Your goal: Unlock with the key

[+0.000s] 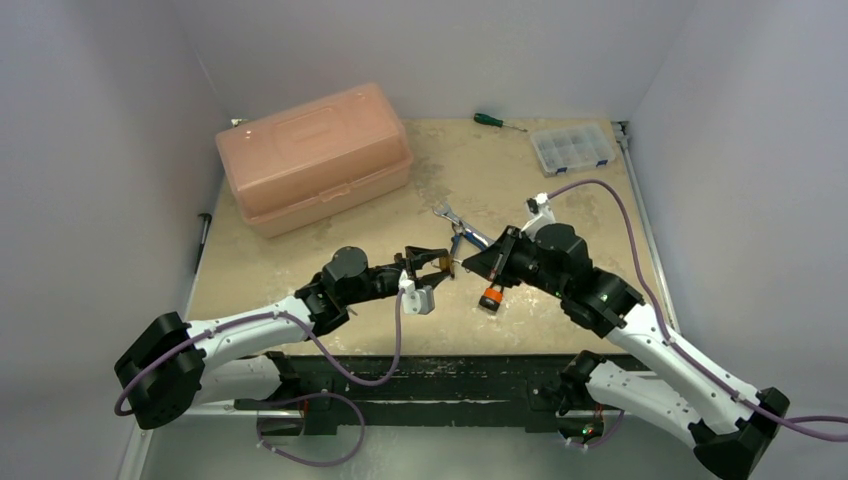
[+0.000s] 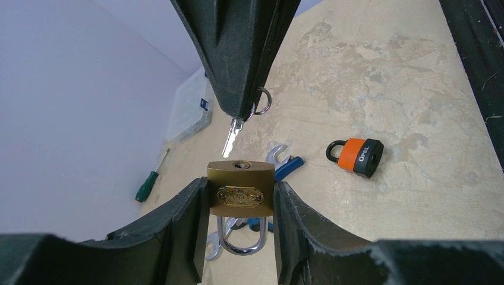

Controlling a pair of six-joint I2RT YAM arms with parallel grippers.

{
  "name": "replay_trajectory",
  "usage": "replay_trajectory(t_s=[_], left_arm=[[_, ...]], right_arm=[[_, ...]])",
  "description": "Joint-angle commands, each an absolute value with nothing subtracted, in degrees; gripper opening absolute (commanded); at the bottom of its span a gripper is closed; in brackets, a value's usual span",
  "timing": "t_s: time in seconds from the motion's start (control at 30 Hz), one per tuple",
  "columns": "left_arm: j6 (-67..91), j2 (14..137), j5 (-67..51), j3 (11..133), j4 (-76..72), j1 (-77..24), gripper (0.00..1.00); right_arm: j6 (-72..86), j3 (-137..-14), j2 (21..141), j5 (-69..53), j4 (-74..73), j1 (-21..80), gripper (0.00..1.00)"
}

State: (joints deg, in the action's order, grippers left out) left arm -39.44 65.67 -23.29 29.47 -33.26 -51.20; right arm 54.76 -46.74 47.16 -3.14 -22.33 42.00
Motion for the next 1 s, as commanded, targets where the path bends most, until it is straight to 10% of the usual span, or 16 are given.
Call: replay_trajectory(t_s=[0.0,0.97], left_arm=[[-37.8,65.1,-22.9,31.9,-36.4,-51.6,0.0],[-37.4,65.2,-23.8,31.8,-36.4,-51.6,0.0]], right_arm=[[53.7,-47.5,45.7,-1.0,-22.9,42.3,0.0],[53.2,-45.2,48.1,-2.0,-19.8,43.2,0.0]])
